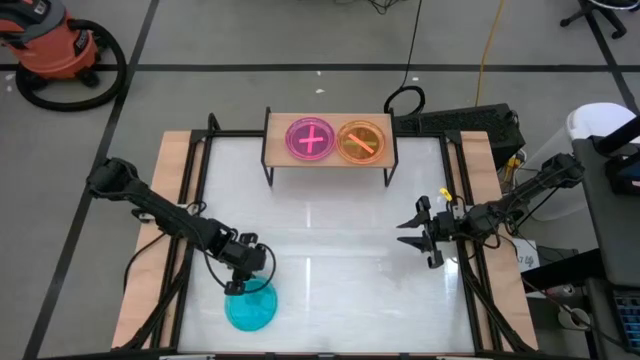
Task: Place and stack plates onto a shelf
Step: Stack the blue plate on top of the pink plate on the shelf, then return to Home Position
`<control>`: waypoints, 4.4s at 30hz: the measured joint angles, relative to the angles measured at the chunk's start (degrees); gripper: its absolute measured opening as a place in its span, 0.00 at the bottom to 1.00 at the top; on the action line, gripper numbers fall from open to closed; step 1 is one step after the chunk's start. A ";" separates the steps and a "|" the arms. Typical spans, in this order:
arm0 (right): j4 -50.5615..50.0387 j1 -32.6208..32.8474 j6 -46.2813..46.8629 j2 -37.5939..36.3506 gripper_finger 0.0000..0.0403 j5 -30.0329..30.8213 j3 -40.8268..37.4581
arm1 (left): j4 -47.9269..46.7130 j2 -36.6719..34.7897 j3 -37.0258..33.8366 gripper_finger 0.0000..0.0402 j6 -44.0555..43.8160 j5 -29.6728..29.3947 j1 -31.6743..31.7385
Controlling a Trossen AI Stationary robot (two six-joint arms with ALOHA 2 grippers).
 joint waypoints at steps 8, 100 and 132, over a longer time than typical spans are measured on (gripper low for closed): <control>-0.40 -0.01 -0.01 0.04 0.33 0.00 0.00 | 2.20 3.48 -0.09 0.29 -0.30 0.15 0.00; -2.37 -0.09 -3.73 0.07 0.33 1.70 0.00 | -6.31 4.59 38.25 0.50 20.51 6.10 69.59; -28.87 -0.17 -13.23 -18.95 0.00 2.76 1.94 | 25.75 -70.41 -23.24 0.01 26.28 13.55 46.27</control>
